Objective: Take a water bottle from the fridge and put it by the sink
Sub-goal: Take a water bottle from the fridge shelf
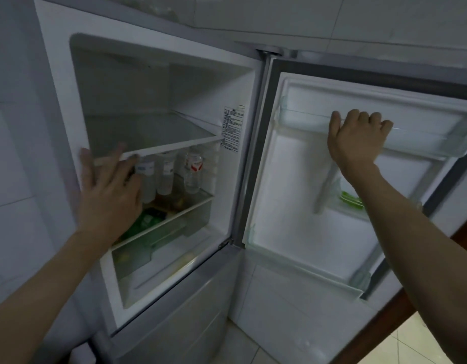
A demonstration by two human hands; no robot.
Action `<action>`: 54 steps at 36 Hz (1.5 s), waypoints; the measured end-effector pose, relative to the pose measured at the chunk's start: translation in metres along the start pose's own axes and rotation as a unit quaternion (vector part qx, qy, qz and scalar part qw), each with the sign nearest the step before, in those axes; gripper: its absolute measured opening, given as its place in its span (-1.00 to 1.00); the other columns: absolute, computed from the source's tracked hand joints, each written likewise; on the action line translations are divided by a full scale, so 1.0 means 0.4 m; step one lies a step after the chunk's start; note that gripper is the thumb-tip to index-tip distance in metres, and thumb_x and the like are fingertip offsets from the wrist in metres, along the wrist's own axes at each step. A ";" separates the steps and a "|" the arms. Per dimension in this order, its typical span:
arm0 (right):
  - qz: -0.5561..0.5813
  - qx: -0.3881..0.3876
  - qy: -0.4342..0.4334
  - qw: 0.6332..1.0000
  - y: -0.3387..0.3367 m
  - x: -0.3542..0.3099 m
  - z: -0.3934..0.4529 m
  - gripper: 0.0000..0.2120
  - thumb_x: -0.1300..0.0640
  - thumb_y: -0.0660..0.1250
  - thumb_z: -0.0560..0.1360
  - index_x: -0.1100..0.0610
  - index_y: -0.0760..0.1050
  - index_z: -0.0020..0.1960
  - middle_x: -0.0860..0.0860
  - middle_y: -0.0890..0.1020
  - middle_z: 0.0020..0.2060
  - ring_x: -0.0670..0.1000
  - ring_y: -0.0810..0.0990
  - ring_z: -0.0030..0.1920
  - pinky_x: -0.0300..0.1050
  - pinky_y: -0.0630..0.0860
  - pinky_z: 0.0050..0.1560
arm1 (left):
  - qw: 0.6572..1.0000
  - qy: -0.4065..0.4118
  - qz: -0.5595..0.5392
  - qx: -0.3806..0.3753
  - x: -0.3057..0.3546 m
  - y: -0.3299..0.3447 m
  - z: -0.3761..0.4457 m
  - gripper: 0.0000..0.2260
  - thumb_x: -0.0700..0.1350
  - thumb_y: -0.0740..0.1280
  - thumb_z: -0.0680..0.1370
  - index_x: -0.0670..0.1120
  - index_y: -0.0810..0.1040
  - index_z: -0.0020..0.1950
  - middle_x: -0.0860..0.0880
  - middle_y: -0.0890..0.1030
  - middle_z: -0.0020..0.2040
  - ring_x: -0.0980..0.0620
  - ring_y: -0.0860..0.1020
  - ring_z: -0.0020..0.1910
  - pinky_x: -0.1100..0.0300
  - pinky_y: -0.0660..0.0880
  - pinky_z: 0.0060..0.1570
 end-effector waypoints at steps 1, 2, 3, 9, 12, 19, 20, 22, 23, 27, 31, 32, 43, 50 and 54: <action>-0.001 -0.003 -0.017 1.000 0.005 -0.027 0.005 -0.40 -0.13 -0.03 0.67 0.35 0.55 0.00 0.31 0.63 -0.13 0.28 0.55 -0.01 0.21 0.41 0.17 | 0.998 0.016 -0.032 -0.051 0.044 0.032 -0.004 -0.71 -0.11 0.27 0.61 -0.18 0.73 0.15 -0.20 0.65 0.40 -0.22 0.34 0.65 -0.40 -0.18 0.65; 0.000 -0.006 -0.043 0.999 0.012 -0.062 0.010 -0.40 -0.14 -0.02 0.67 0.34 0.56 0.02 0.32 0.64 -0.11 0.28 0.56 -0.01 0.19 0.42 0.15 | 0.993 0.022 -0.065 -0.098 0.088 0.066 -0.008 -0.71 -0.09 0.30 0.60 -0.15 0.73 0.20 -0.18 0.65 0.40 -0.21 0.40 0.62 -0.38 -0.06 0.67; 0.006 -0.008 -0.069 0.998 0.021 -0.098 0.013 -0.40 -0.14 -0.01 0.67 0.34 0.56 0.04 0.32 0.65 -0.09 0.27 0.57 -0.01 0.16 0.43 0.12 | 0.984 0.012 -0.108 -0.143 0.126 0.106 -0.012 -0.75 -0.10 0.35 0.60 -0.12 0.72 0.22 -0.15 0.66 0.37 -0.20 0.50 0.54 -0.36 0.15 0.64; 0.028 0.047 -0.174 0.983 0.074 -0.251 0.037 -0.46 -0.10 0.03 0.69 0.27 0.58 -0.08 0.21 0.64 -0.22 0.19 0.57 -0.13 0.06 0.44 -0.01 | 0.858 -0.228 -0.338 -0.311 0.212 0.407 0.006 -0.82 -0.10 0.34 0.67 -0.03 0.57 0.28 -0.03 0.69 0.11 -0.04 0.70 0.05 0.06 0.68 0.11; 0.032 0.087 -0.199 0.976 0.103 -0.290 0.048 -0.46 -0.08 0.01 0.71 0.22 0.53 -0.22 0.14 0.56 -0.35 0.14 0.48 -0.24 0.04 0.41 -0.08 | 0.768 -0.321 -0.431 -0.349 0.230 0.561 0.025 -0.71 -0.04 0.34 0.68 -0.07 0.51 0.39 -0.04 0.64 0.24 -0.07 0.63 0.15 -0.01 0.59 0.19; 0.011 0.253 -0.159 0.954 0.118 -0.288 0.045 -0.46 0.00 0.13 0.71 0.11 0.36 -0.43 0.00 0.27 -0.55 0.03 0.28 -0.48 -0.12 0.33 -0.34 | 0.697 -0.431 -0.484 -0.306 0.217 0.804 0.104 -0.52 -0.19 0.50 0.56 -0.18 0.51 0.47 -0.19 0.62 0.40 -0.20 0.60 0.40 -0.17 0.51 0.47; 0.014 0.261 -0.158 0.952 0.125 -0.287 0.047 -0.46 0.00 0.14 0.70 0.11 0.36 -0.44 0.00 0.27 -0.55 0.02 0.28 -0.49 -0.12 0.33 -0.35 | 0.693 -0.440 -0.485 -0.302 0.222 0.831 0.114 -0.47 -0.18 0.53 0.54 -0.19 0.49 0.49 -0.19 0.61 0.42 -0.21 0.59 0.42 -0.16 0.50 0.48; 0.026 0.275 -0.159 0.948 0.136 -0.282 0.048 -0.46 0.00 0.17 0.70 0.10 0.35 -0.45 0.00 0.30 -0.58 0.02 0.30 -0.51 -0.13 0.32 -0.36 | 0.675 -0.459 -0.487 -0.310 0.241 0.883 0.120 -0.35 -0.18 0.55 0.51 -0.19 0.39 0.55 -0.14 0.56 0.46 -0.23 0.53 0.49 -0.07 0.44 0.54; 0.033 0.283 -0.159 0.945 0.141 -0.280 0.047 -0.47 0.01 0.18 0.69 0.10 0.34 -0.45 0.01 0.32 -0.59 0.02 0.31 -0.51 -0.13 0.33 -0.36 | 0.671 -0.474 -0.477 -0.310 0.245 0.902 0.119 -0.26 -0.14 0.56 0.50 -0.16 0.30 0.60 -0.12 0.51 0.49 -0.23 0.48 0.54 -0.02 0.40 0.54; 0.049 0.299 -0.164 0.939 0.151 -0.272 0.043 -0.48 0.02 0.20 0.68 0.10 0.34 -0.45 0.01 0.35 -0.59 0.02 0.33 -0.52 -0.13 0.32 -0.36 | 0.671 -0.541 -0.426 -0.273 0.223 0.955 0.099 -0.07 -0.01 0.55 0.52 -0.16 0.05 0.71 -0.17 0.36 0.61 -0.25 0.43 0.56 -0.05 0.41 0.49; 0.058 0.309 -0.159 0.936 0.155 -0.265 0.039 -0.49 0.03 0.19 0.67 0.10 0.33 -0.45 -0.01 0.25 -0.56 0.01 0.26 -0.51 -0.14 0.23 -0.33 | 0.642 -0.555 -0.458 -0.266 0.219 1.005 0.093 -0.11 -0.07 0.57 0.50 -0.16 0.11 0.68 -0.19 0.43 0.58 -0.24 0.47 0.53 -0.06 0.45 0.51; 0.058 0.310 -0.158 0.936 0.156 -0.262 0.040 -0.49 0.03 0.19 0.67 0.10 0.33 -0.45 -0.01 0.25 -0.56 0.01 0.27 -0.51 -0.14 0.24 -0.33 | 0.639 -0.557 -0.465 -0.255 0.217 1.012 0.093 -0.14 -0.10 0.58 0.50 -0.16 0.15 0.66 -0.19 0.46 0.55 -0.23 0.48 0.52 -0.03 0.46 0.48; 0.069 0.294 -0.120 0.946 0.143 -0.253 0.049 -0.51 0.00 0.24 0.65 0.09 0.38 -0.44 -0.02 0.26 -0.54 0.00 0.34 -0.51 -0.14 0.42 -0.32 | 0.709 -0.517 -0.413 -0.241 0.227 0.924 0.049 -0.25 0.07 0.64 0.38 -0.16 0.44 0.45 -0.18 0.62 0.36 -0.22 0.61 0.35 0.00 0.53 0.34; 0.074 0.204 -0.126 0.968 0.139 -0.256 0.055 -0.52 -0.02 0.13 0.69 0.09 0.36 -0.38 0.00 0.33 -0.52 0.02 0.31 -0.43 -0.09 0.40 -0.24 | 0.723 -0.457 -0.478 -0.200 0.308 0.686 0.033 -0.48 -0.07 0.65 0.44 -0.14 0.50 0.28 -0.11 0.64 0.25 -0.15 0.63 0.28 0.10 0.55 0.36; 0.075 0.113 -0.152 0.979 0.155 -0.265 0.057 -0.53 -0.06 0.00 0.71 0.10 0.32 -0.31 0.04 0.38 -0.45 0.07 0.38 -0.34 -0.01 0.39 -0.13 | 0.688 -0.471 -0.538 -0.119 0.295 0.475 0.016 -0.50 -0.13 0.66 0.43 -0.11 0.54 0.27 0.03 0.67 0.12 0.18 0.65 0.05 0.40 0.56 0.15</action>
Point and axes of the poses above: each hand's wrist, its own z-axis towards the middle knuckle, its own y-axis out of the palm, x = y × z, the point moved 10 cm from there along z, towards the middle knuckle
